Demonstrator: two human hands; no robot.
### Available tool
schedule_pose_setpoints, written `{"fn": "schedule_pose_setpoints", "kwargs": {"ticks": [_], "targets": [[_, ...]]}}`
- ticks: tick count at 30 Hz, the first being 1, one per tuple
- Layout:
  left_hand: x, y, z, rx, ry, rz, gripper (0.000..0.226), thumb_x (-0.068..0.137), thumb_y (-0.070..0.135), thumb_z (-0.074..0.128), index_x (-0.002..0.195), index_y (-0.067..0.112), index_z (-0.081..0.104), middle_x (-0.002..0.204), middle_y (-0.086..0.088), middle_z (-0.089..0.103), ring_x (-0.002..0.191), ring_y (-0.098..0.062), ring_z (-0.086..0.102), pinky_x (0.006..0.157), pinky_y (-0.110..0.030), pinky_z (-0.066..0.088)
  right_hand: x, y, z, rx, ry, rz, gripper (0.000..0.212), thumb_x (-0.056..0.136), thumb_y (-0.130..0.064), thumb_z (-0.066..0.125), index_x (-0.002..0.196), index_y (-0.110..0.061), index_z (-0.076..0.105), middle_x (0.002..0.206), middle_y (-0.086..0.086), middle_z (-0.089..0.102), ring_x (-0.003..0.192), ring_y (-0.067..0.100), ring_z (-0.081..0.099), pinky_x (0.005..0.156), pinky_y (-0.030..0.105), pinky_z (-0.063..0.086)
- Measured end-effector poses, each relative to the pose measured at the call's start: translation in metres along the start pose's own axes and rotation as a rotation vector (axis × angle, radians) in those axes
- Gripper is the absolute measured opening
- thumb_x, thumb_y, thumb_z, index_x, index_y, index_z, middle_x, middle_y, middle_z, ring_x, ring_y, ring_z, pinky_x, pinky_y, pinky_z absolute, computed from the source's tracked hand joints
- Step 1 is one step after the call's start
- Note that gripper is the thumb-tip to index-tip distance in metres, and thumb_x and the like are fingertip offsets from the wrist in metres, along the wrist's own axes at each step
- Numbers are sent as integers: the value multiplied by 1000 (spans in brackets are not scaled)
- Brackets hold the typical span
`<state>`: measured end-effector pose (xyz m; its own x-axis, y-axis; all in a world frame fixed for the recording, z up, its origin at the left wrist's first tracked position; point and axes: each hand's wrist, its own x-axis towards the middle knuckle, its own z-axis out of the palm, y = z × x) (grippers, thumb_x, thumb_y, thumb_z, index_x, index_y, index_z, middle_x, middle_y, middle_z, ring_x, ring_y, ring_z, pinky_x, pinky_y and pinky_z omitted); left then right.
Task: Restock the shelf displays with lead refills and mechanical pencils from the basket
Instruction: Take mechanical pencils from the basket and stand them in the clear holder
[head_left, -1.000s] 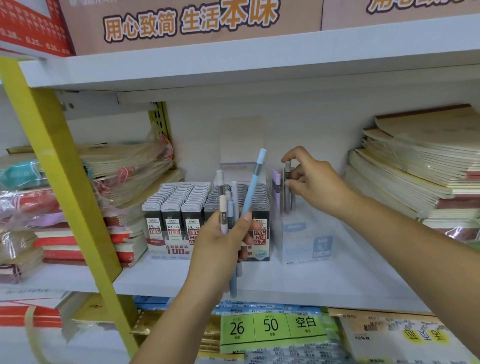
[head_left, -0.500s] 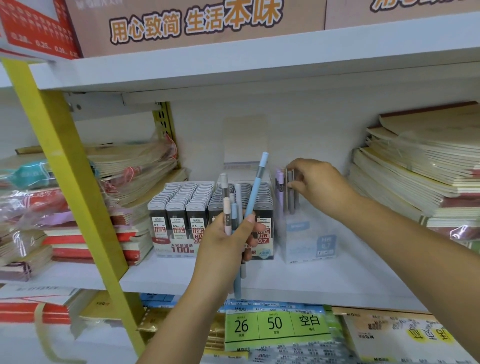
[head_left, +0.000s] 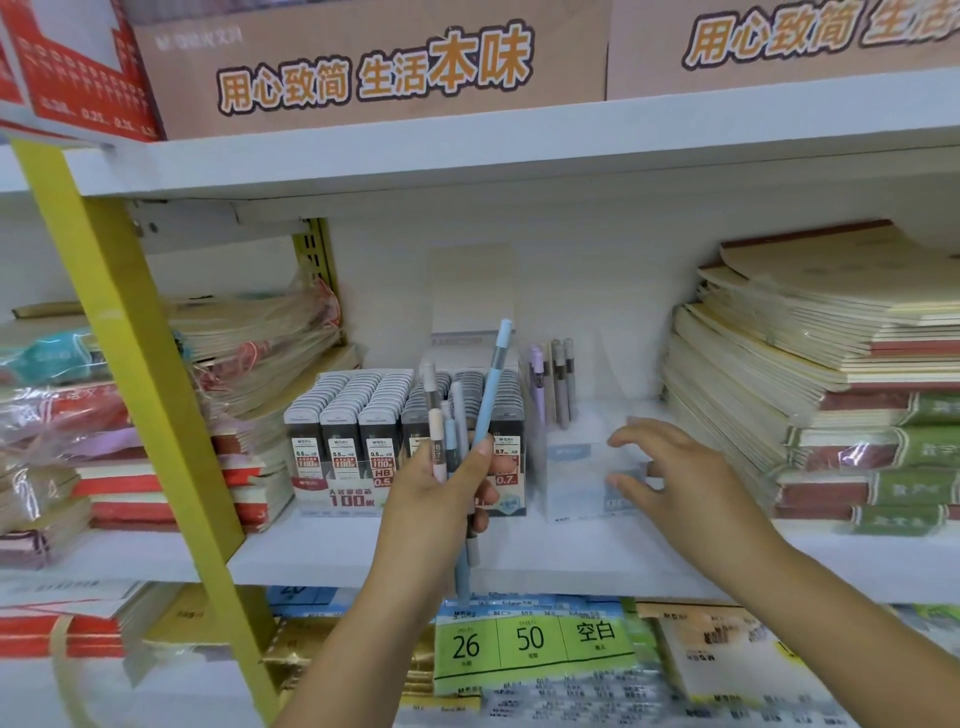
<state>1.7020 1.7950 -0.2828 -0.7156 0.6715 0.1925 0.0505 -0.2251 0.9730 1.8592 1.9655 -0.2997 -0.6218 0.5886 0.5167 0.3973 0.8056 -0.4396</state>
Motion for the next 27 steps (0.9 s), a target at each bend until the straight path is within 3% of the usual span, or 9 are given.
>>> {"fn": "schedule_pose_setpoints", "kwargs": {"ticks": [3,7,10,12,15,18,22,25,27], "targets": [[-2,-2,1,17,1,-15,13,97,27,64,100,15,66,85,-3,78,54,-5,56,50,-23,48,-5,-7,6,-30,39,-20,28,86,-28,71,112,-26,61,131,-9,55,77,10,57,69,21,34],[-4,-2,2,19,-9,-22,12,97,26,64,97,15,68,84,-3,78,56,-8,56,50,-25,47,-5,-23,6,-58,19,-1,29,89,-32,67,116,-26,58,132,-6,51,82,14,60,71,25,39],[-4,-1,2,10,-29,-31,15,96,26,65,102,13,68,84,-2,78,56,-6,57,50,-24,48,-1,-29,-2,-242,-35,69,47,91,-46,59,133,-31,46,145,-1,36,111,19,54,88,30,43],[-4,0,2,7,-57,-41,18,96,27,65,104,11,68,85,-2,78,57,-6,59,51,-23,49,3,-40,-14,-201,99,9,54,91,-47,56,141,-30,41,145,-2,37,128,18,41,99,30,37],[-3,3,5,2,-137,-49,23,96,27,65,110,10,67,91,-3,79,62,-7,62,53,-24,49,14,-70,-32,406,153,-61,45,92,-41,55,136,-39,45,115,-21,64,108,-6,56,89,10,45],[-5,5,10,13,-223,-39,18,97,26,64,111,15,66,92,-4,79,64,-8,65,52,-21,48,27,-89,-31,807,-16,-36,45,93,-26,62,129,-45,44,96,-12,74,91,2,68,77,16,54],[-2,4,10,17,-268,-51,18,99,27,61,112,15,64,92,-4,79,69,-14,72,53,-22,53,41,-90,-36,882,45,-44,35,91,-9,64,113,-35,55,84,4,75,77,22,72,65,27,58],[4,5,4,-20,-240,-52,17,98,27,62,110,15,64,90,-6,79,65,-16,72,57,-26,58,59,-74,-52,887,224,-9,34,89,-2,63,102,-31,50,80,9,74,70,21,72,61,26,57],[9,4,0,32,-204,-18,17,98,30,62,108,17,66,84,-4,78,53,-12,63,55,-26,57,74,-59,-61,729,285,-33,39,87,-4,65,98,-37,48,80,11,71,72,19,72,63,28,58]]}}
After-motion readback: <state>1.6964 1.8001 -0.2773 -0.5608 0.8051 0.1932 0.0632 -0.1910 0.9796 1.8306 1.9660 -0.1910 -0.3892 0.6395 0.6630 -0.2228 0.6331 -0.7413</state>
